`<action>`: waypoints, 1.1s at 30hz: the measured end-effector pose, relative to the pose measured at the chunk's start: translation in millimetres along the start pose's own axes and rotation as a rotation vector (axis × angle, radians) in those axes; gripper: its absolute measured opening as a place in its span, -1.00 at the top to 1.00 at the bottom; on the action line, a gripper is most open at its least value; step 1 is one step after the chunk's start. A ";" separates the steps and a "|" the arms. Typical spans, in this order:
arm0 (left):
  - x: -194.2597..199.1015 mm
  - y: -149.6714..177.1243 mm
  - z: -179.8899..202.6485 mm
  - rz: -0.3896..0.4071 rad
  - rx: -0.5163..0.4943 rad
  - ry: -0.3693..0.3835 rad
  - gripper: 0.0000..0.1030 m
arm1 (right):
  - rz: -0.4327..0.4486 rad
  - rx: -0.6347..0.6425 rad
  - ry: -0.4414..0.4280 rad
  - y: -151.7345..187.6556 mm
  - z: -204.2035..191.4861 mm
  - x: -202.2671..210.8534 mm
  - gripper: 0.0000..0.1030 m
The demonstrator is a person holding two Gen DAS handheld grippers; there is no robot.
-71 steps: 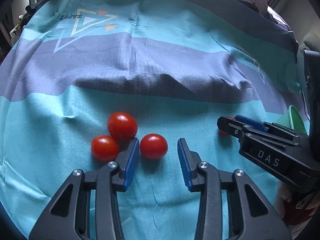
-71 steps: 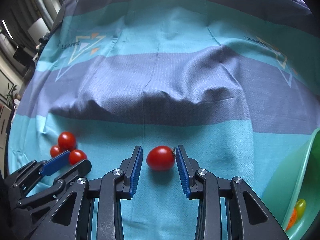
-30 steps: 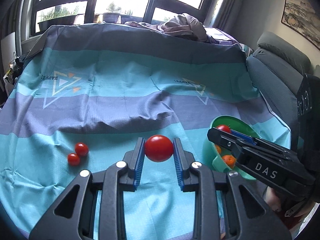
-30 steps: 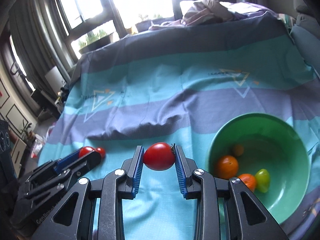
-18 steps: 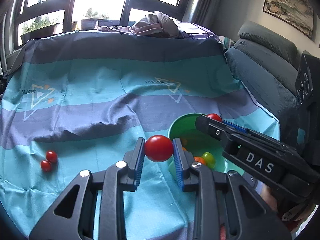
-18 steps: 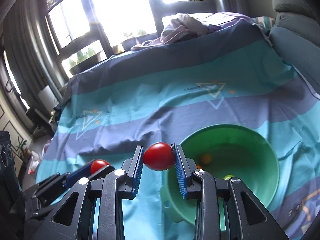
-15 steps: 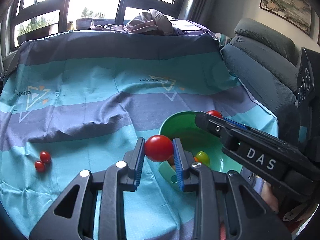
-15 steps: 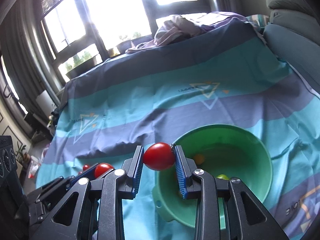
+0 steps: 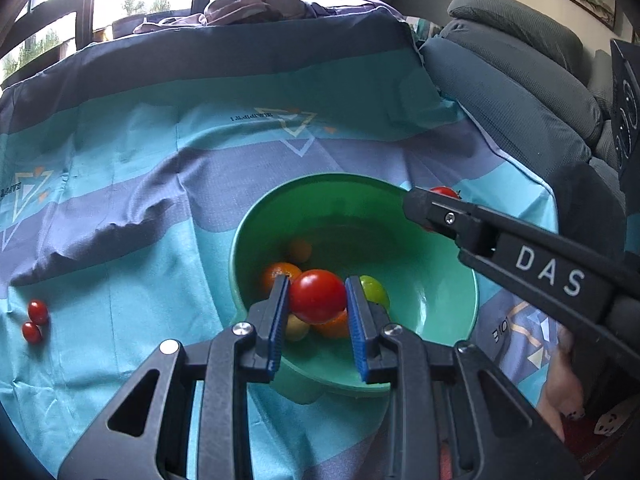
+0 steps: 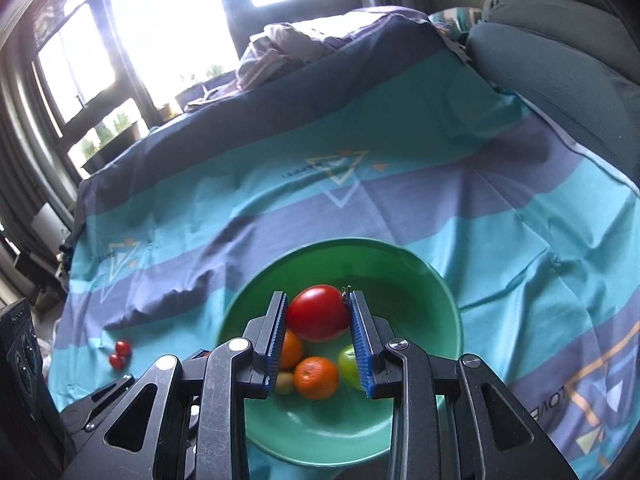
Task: Organize fruits
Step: 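Carry both held cherry tomatoes over the green bowl, then open both grippers to release the tomatoes into the bowl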
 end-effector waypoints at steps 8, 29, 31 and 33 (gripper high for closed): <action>-24.6 12.4 9.9 -0.060 -0.007 0.012 0.46 | -0.054 0.016 0.085 9.4 20.5 -13.8 0.37; -46.1 24.0 7.3 -0.126 0.034 0.034 0.45 | -0.171 -0.002 0.110 30.7 32.7 -40.6 0.37; -45.1 24.0 8.5 -0.133 0.045 0.063 0.45 | -0.175 0.003 0.119 31.6 31.6 -41.2 0.37; -40.4 22.0 8.7 -0.133 0.062 0.092 0.39 | -0.165 0.006 0.119 30.3 29.9 -39.8 0.37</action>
Point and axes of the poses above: each gripper's, at about its wrist camera, not at the fingertips, and x roughly against the way its jaws point, z to its right, y to its underside, the point moved 8 cm from there along -x, roughly the way its jaws point, and after that the axes turned 11 degrees about z, right-handed, at the moved point
